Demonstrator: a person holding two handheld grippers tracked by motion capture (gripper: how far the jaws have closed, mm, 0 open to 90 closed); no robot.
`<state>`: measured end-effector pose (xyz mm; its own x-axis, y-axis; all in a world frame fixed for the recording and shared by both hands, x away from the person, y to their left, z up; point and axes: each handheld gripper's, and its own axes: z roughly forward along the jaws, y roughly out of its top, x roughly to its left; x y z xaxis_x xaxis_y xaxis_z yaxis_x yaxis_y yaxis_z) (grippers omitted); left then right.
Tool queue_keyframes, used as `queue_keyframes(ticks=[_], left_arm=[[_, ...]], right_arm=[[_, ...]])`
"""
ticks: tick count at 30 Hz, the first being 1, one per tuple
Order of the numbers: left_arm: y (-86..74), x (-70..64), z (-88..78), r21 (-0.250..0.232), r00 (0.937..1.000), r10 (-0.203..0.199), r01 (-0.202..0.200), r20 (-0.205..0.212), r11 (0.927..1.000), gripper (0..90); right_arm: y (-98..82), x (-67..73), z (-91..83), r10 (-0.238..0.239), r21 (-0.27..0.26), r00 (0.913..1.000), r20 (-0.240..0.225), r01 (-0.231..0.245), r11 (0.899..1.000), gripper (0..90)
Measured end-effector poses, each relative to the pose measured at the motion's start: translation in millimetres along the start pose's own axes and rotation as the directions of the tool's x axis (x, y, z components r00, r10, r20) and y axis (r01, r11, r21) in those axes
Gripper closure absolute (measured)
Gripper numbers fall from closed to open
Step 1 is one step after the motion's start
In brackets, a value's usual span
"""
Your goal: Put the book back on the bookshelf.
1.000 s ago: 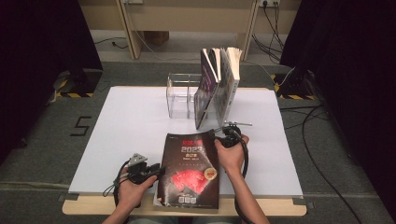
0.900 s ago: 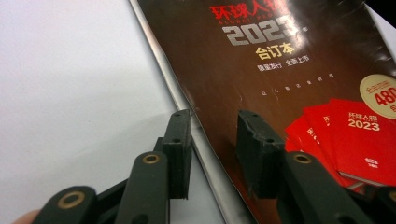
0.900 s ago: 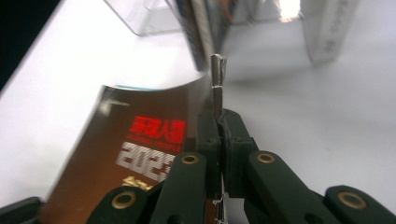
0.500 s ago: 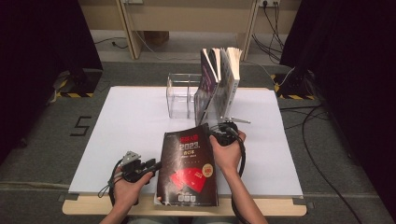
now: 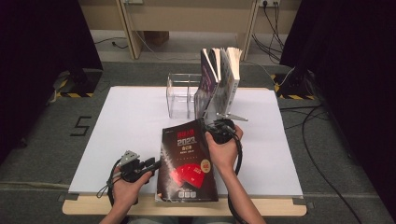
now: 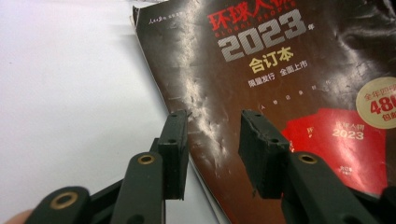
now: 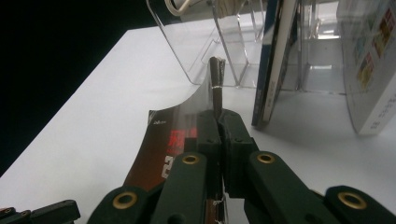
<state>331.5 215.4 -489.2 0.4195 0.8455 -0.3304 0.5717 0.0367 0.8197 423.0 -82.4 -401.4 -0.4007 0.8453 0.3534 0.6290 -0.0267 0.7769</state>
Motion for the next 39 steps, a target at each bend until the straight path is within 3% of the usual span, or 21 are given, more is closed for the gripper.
queue_keyframes(ticks=[6,12,21,27,39], left_arm=[[0.7,-1.2,-0.4,-0.005,1.0000,0.004,-0.004,0.001,1.0000,61.7],[2.4,-1.8,-2.7,-0.023,1.0000,0.009,-0.009,-0.002,0.9997,61.3],[5.2,-4.6,-5.2,-0.043,0.9998,0.021,-0.021,-0.001,0.9989,60.2],[10.4,-12.3,-5.7,-0.061,0.9987,0.050,-0.050,0.006,0.9969,58.0],[30.8,-26.7,-3.6,-0.085,0.9948,0.097,-0.094,0.031,0.9920,54.0]], right_arm=[[4.8,10.4,-3.7,-0.029,-0.038,0.9995,-0.010,0.029,0.999,88.2],[11.6,24.6,-8.6,-0.069,-0.108,0.9976,-0.008,0.067,0.992,88.2],[19.0,32.3,-9.2,-0.079,-0.160,0.9969,-0.008,0.077,0.984,88.1],[22.9,37.1,-9.9,-0.077,-0.185,0.9969,-0.014,0.073,0.980,88.2],[28.3,42.5,-6.4,-0.074,-0.208,0.9972,-0.012,0.070,0.976,88.2]])
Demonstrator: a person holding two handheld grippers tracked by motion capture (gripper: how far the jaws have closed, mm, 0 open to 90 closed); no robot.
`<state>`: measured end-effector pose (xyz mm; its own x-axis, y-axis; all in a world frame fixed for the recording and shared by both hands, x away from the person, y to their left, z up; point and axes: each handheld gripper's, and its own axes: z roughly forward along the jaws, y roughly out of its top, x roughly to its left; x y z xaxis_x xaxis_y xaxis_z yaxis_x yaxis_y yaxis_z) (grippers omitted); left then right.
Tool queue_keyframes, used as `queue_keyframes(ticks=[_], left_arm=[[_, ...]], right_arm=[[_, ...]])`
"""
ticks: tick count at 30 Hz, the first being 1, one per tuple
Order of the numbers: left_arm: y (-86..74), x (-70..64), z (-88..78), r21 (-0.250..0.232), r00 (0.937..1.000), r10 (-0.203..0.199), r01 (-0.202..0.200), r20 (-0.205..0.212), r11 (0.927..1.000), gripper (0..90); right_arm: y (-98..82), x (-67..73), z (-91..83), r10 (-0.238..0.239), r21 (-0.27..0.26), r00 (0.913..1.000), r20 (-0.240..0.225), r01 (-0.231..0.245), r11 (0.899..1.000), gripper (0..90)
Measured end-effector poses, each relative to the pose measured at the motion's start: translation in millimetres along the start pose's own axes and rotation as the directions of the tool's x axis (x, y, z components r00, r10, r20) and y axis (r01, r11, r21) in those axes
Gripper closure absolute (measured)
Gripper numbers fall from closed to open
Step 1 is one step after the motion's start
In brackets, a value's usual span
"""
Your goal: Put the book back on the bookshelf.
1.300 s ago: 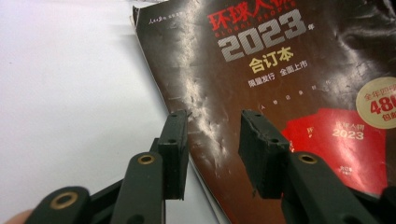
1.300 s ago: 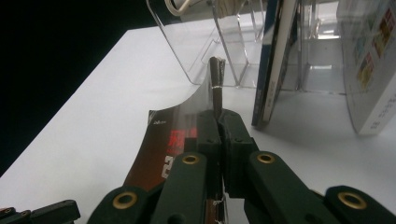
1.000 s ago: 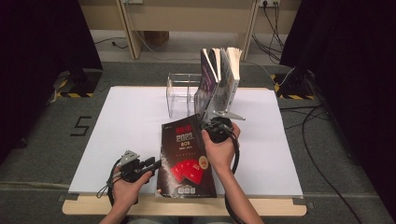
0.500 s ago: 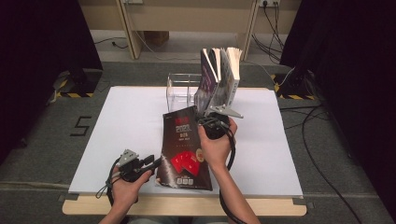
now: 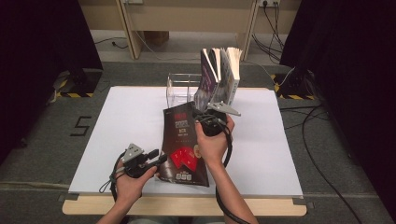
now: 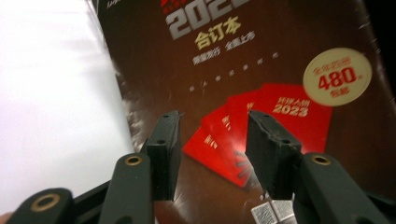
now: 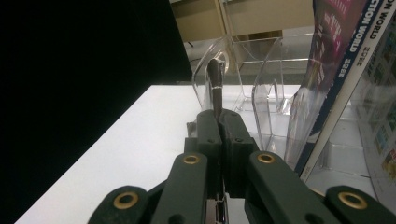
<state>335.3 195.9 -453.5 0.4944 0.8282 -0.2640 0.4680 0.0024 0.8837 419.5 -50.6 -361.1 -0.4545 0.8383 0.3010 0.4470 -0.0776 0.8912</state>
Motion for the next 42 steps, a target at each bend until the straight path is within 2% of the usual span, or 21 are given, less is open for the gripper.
queue_keyframes(ticks=[13,25,31,37,42], left_arm=[[29.5,-15.9,6.6,-0.047,0.9992,0.026,-0.025,0.029,0.9986,50.6],[44.0,-23.7,11.1,-0.062,0.9990,0.031,-0.029,0.032,0.9977,47.9],[56.1,-28.4,15.3,-0.064,0.9981,0.042,-0.039,0.046,0.9972,48.2],[80.1,-41.1,22.2,-0.082,0.9960,0.069,-0.064,0.057,0.9946,47.7],[90.1,-47.4,28.0,-0.077,0.9960,0.065,-0.061,0.061,0.9952,46.2]], right_arm=[[16.0,10.4,-1.2,-0.018,-0.069,0.9998,-0.006,0.018,0.997,88.3],[25.3,18.8,-5.5,-0.029,-0.135,0.9996,-0.005,0.028,0.990,88.3],[27.9,21.3,-4.4,-0.034,-0.138,0.9994,-0.002,0.034,0.990,88.3],[29.8,22.1,-3.2,-0.034,-0.142,0.9994,-0.002,0.034,0.989,88.3],[30.5,22.8,-2.9,-0.036,-0.142,0.9994,-0.003,0.035,0.989,88.3]])
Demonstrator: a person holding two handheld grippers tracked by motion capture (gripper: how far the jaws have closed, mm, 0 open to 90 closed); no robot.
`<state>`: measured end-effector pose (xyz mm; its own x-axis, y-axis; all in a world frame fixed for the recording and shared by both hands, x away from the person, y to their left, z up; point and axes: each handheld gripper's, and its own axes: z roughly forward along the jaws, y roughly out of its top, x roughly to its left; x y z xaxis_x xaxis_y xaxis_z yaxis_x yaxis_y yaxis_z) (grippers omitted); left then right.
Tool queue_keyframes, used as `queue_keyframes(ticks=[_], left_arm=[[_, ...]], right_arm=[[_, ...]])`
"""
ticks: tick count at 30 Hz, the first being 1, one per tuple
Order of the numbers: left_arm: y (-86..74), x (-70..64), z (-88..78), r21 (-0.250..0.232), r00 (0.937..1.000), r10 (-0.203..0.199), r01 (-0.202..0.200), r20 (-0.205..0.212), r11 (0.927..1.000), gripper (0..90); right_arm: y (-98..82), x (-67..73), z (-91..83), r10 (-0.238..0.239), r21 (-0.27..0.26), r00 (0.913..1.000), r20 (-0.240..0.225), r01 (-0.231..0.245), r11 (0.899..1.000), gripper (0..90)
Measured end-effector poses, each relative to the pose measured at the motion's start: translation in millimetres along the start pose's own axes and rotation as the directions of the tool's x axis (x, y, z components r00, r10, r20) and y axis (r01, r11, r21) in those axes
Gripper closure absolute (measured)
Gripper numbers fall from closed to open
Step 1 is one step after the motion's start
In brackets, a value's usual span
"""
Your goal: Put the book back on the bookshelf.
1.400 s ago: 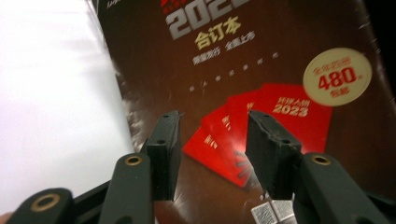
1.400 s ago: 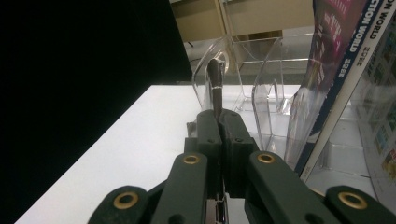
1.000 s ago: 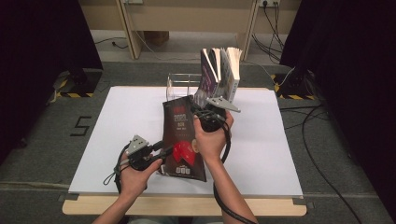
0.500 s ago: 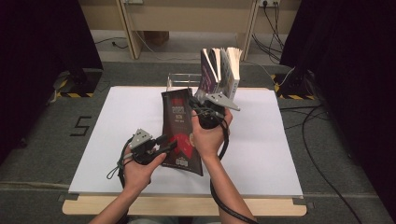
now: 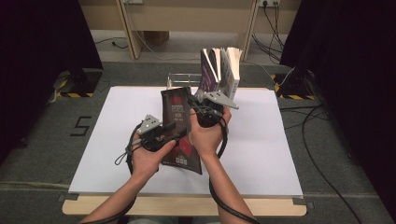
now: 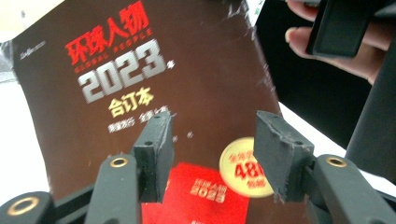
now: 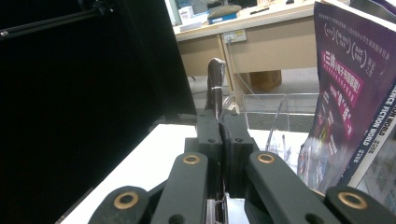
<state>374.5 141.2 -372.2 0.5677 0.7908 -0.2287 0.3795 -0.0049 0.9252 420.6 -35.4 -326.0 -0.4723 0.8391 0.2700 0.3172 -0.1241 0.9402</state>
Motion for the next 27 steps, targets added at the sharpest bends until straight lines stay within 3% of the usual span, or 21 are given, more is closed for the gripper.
queue_keyframes(ticks=[5,15,27], left_arm=[[5.3,-8.5,6.3,0.013,0.9997,0.001,-0.001,0.024,0.9999,44.7],[11.0,-13.9,12.4,0.023,0.9995,-0.007,0.006,0.030,0.9997,43.0],[12.4,-20.0,22.7,0.053,0.9999,0.008,-0.007,-0.015,0.9986,43.3]], right_arm=[[0.4,-0.8,1.0,0.001,0.004,1.0000,0.000,-0.001,1.000,88.2],[0.9,0.5,1.6,-0.004,0.007,1.0000,0.002,0.004,1.000,88.2],[0.1,2.5,1.6,-0.013,0.007,0.9999,0.004,0.013,1.000,88.2]])
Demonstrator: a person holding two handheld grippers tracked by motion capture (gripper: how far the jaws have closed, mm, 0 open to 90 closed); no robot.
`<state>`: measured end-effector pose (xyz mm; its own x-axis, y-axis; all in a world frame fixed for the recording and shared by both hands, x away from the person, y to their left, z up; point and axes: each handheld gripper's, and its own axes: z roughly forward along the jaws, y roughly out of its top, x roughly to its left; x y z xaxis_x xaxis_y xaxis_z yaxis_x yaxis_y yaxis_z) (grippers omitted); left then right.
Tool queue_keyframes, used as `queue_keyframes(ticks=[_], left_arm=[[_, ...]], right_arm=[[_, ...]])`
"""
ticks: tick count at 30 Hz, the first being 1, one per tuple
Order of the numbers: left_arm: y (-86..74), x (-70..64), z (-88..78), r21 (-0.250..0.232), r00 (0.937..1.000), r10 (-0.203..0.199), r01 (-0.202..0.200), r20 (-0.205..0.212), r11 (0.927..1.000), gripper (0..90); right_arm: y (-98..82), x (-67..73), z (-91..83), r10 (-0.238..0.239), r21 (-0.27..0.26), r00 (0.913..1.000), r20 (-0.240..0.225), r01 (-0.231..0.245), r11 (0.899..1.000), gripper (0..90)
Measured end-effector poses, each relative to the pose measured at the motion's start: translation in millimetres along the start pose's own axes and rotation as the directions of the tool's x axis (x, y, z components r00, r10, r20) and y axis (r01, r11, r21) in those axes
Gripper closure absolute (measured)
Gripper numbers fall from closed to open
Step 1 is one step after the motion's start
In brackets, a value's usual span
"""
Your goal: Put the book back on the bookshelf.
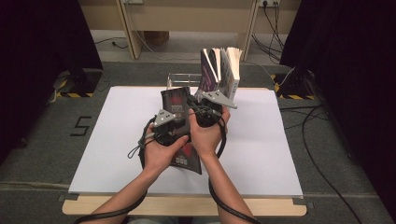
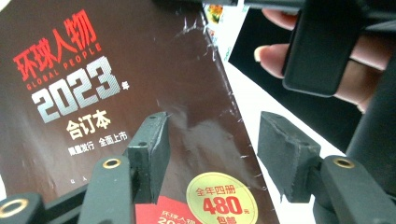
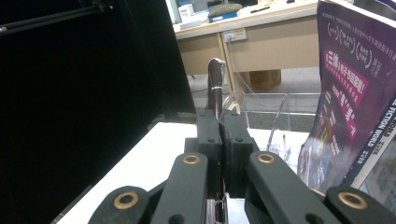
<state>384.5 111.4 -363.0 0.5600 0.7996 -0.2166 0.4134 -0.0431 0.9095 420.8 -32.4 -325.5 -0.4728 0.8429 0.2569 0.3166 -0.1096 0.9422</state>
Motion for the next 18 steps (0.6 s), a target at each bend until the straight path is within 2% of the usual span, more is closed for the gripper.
queue_keyframes(ticks=[5,11,18], left_arm=[[0.5,-2.9,1.4,0.004,0.9999,0.006,-0.006,-0.013,1.0000,45.2],[-2.1,-7.1,-0.2,0.014,0.9996,0.017,-0.017,-0.024,0.9998,51.5],[-4.0,-9.3,-5.1,0.013,0.9993,0.011,-0.010,-0.037,0.9999,61.3]], right_arm=[[-0.2,1.9,-0.9,-0.003,0.001,1.0000,-0.005,0.003,1.000,88.2],[0.1,7.4,-2.4,-0.026,0.004,0.9996,-0.014,0.026,1.000,88.2],[-0.9,8.3,-2.3,-0.012,0.015,0.9993,-0.034,0.012,1.000,88.2]])
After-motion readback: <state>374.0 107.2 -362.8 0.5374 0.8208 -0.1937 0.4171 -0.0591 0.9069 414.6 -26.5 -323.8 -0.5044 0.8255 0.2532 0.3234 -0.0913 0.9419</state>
